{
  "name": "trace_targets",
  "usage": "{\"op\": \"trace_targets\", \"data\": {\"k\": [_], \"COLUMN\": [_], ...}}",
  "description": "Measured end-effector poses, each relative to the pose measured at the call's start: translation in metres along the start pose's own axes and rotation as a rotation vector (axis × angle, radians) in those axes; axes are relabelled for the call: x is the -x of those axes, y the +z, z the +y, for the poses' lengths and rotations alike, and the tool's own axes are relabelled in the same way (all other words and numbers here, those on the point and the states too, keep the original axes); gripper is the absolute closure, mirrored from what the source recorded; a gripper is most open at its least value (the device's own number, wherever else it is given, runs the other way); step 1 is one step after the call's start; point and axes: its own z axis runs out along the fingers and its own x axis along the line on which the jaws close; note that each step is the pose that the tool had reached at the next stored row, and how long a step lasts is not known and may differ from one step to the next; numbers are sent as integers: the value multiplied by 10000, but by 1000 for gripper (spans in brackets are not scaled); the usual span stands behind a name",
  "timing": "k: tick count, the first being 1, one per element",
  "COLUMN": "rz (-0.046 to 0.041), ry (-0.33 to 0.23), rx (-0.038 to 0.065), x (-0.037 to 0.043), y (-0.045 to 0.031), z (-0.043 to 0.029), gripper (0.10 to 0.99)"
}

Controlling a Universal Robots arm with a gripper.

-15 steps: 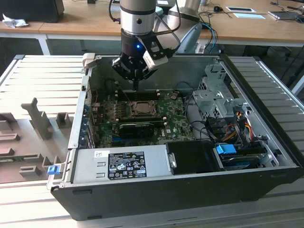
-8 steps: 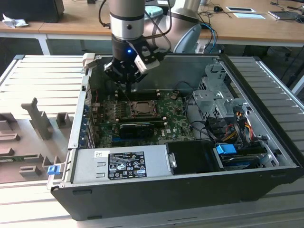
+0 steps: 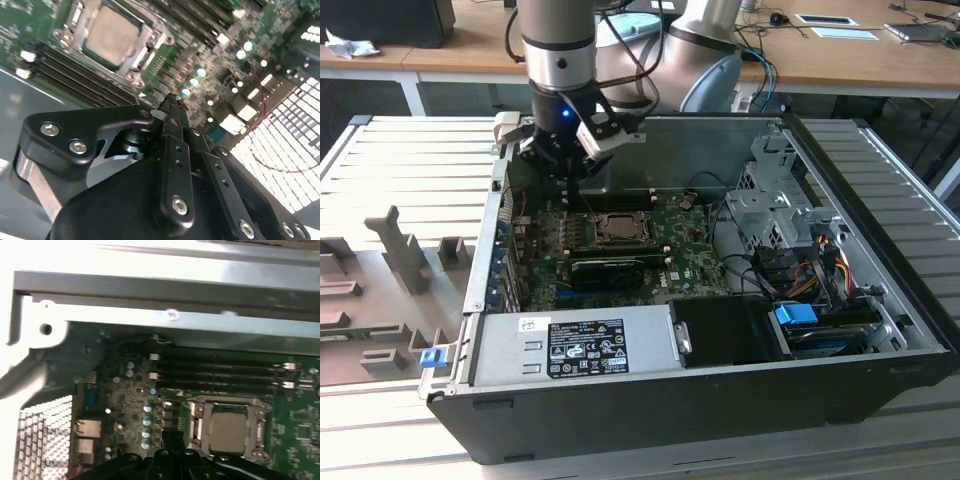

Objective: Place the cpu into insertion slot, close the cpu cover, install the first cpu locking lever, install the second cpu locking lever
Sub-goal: 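Install the first cpu locking lever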

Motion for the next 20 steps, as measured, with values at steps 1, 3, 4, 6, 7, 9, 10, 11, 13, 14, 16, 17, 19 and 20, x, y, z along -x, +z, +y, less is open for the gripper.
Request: {"op": "trace_targets", "data": {"k": [1, 3, 4, 6, 7, 9, 10, 11, 13, 14, 16, 17, 19, 20], "rz": [1, -1, -3, -5, -5, -5, -4, -4, -5, -5, -4, -5, -4, 1], "ry": [1, 1, 1, 1, 2, 2, 2, 2, 1, 1, 2, 3, 2, 3], "rx": [-1, 25, 41, 75, 77, 77, 77, 77, 78, 78, 77, 77, 78, 79], "x": [-30, -41, -41, -43, -45, -46, -45, -43, -13, 33, 94, 154, 288, 398], "y": [30, 68, 79, 87, 87, 88, 88, 89, 91, 93, 94, 97, 110, 126], "z": [24, 69, 88, 116, 135, 168, 182, 202, 252, 261, 260, 258, 254, 250], "gripper": [980, 980, 980, 980, 980, 980, 980, 980, 980, 980, 980, 980, 980, 980]}}
